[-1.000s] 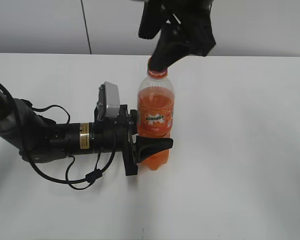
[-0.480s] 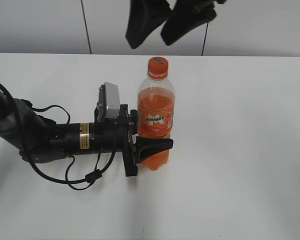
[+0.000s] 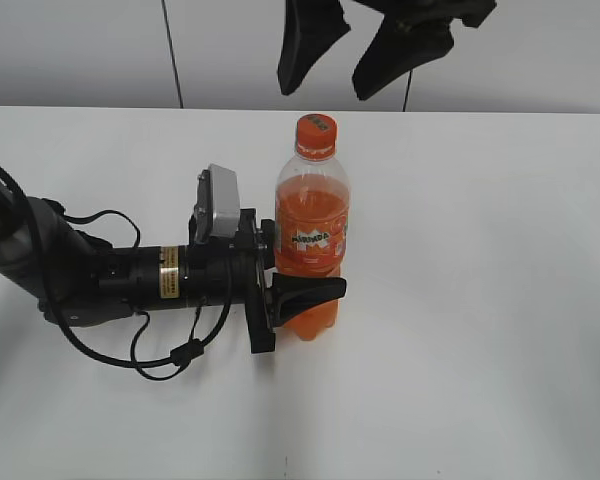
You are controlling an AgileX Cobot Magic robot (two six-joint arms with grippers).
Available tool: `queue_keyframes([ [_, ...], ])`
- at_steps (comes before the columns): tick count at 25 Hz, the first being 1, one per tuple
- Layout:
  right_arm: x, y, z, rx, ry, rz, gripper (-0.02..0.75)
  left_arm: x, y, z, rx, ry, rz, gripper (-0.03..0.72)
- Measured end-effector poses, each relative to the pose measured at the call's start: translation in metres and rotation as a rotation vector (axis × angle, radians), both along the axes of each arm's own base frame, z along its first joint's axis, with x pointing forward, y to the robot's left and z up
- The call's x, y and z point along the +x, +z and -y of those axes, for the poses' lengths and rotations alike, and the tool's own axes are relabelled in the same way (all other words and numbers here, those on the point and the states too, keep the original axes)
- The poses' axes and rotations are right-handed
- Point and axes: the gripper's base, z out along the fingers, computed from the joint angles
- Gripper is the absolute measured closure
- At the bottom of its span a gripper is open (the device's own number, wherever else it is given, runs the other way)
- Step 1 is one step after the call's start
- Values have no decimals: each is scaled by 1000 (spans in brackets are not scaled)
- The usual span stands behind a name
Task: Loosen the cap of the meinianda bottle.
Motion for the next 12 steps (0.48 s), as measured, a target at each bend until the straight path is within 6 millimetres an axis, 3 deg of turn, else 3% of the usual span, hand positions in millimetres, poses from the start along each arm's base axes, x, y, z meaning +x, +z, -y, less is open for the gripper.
queue_keyframes([
  [6,8,-18,-7,-17,1,-48,239,0,0,0,0,0,0,308],
  [12,8,-20,-7,-24,7,-47,240,0,0,0,0,0,0,308],
])
